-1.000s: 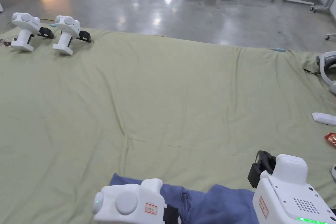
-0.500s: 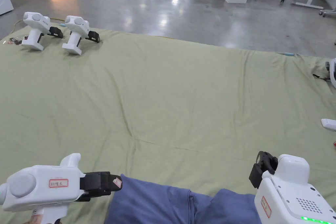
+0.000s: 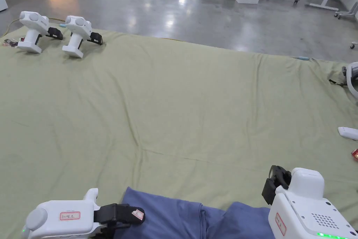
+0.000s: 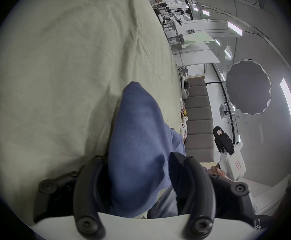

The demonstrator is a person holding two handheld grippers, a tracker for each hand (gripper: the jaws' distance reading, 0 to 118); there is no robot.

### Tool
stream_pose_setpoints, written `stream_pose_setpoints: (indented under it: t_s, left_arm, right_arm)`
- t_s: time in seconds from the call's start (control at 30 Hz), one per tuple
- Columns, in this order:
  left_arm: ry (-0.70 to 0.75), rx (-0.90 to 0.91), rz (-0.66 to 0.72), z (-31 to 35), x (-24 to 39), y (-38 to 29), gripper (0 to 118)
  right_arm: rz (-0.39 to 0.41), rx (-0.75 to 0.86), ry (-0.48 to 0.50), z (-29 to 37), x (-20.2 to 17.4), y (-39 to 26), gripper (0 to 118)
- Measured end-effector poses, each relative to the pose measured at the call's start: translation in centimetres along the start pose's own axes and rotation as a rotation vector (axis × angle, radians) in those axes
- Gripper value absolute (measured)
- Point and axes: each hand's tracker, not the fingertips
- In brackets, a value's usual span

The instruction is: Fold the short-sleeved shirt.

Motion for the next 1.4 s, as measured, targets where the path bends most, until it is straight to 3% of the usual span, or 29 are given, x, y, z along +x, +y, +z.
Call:
stream_pose_setpoints:
  t_s: [0.03,0.1,0.27,0.47,0.9,1.13,1.4]
  left_arm:
    - [0.009,0.001,-0.010,-0.2,0.3,0.0,61]
    - [0.076,0.006,-0.053,-0.7,1.6,-0.4,35]
    - [0.160,0.003,-0.128,-0.8,1.9,0.5,20]
    - [0.186,0.025,-0.189,1.6,6.5,1.1,19]
    - [0.669,0.147,-0.443,10.8,15.7,2.4,19]
    - [0.792,0.110,-0.530,7.5,18.2,0.7,19]
    - [0.761,0.051,-0.603,2.5,21.3,-1.8,19]
  right_arm:
    - [0.000,-0.003,0.001,0.0,0.0,0.0,8]
    - [0.000,-0.011,0.003,0.0,-0.1,-0.1,8]
    - [-0.005,-0.022,0.002,-0.1,0.0,-0.3,8]
    - [-0.009,-0.019,-0.002,-0.1,0.5,-0.1,8]
    - [-0.013,-0.008,0.003,-0.1,1.1,0.5,8]
    - [-0.017,-0.014,0.008,-0.2,1.1,0.2,8]
    - [-0.023,-0.024,0.005,-0.2,1.2,-0.1,8]
